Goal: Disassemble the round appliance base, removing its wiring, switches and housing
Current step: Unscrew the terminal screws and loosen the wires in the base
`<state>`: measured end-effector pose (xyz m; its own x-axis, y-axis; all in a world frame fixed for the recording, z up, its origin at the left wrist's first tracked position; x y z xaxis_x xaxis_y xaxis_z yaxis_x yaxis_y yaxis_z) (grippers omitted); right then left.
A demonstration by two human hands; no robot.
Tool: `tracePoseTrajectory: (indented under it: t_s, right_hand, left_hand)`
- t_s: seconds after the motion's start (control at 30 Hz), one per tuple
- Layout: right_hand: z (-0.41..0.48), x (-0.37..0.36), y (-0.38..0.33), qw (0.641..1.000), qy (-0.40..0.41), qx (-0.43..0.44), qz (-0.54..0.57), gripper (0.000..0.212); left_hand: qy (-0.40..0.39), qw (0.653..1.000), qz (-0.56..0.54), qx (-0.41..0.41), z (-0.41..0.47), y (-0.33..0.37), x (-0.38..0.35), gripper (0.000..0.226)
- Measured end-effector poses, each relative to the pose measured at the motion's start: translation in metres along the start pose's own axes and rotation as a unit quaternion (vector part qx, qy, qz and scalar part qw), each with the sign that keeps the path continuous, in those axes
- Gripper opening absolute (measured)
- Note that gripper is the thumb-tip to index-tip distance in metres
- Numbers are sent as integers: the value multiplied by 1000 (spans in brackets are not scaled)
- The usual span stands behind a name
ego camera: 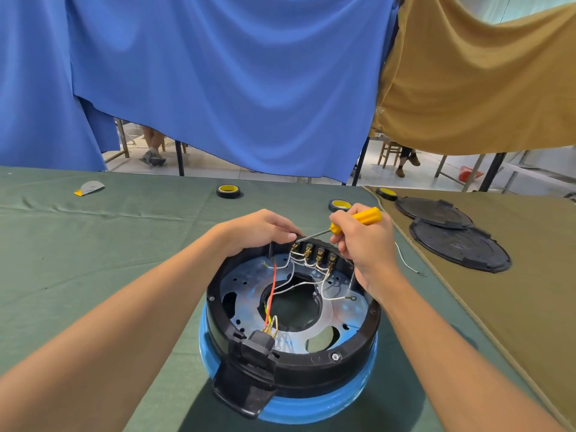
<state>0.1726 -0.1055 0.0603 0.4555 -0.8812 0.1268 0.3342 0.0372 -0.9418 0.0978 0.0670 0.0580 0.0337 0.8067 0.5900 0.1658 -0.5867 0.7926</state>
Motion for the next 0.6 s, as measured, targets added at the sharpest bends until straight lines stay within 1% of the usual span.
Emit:
tracePoseTrajectory:
  t_s: [0.23, 0.4, 0.47, 0.6]
  right_hand:
    - [-1, -3, 1, 996, -11, 21, -89, 21]
    - [-3, -4, 0, 991, -19, 48, -124, 19]
    - [-1, -4, 0, 992, -28, 36, -119, 19]
    - [13, -4, -3, 997, -56, -17, -44, 23]
  left_hand:
    - [6, 1000, 3, -14, -1, -1, -4, 24]
    - [7, 1000, 12, -15, -2, -1, -4, 24]
    - [9, 1000, 15, -15, -1, 0, -3, 24]
    - [13, 1000, 22, -12, 0, 0, -3, 24]
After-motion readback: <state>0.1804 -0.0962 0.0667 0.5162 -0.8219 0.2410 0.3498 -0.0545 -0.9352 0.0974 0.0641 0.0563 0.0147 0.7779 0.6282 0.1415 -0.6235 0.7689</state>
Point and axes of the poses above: each hand's wrist, its own z-axis towards the middle knuckle, its own x-axis out of the back of the hand, y = z × x, the point moved 2 cm from there along z, towards the middle knuckle, and after that the axes turned 10 degrees about -y, right-handed, at the moved point
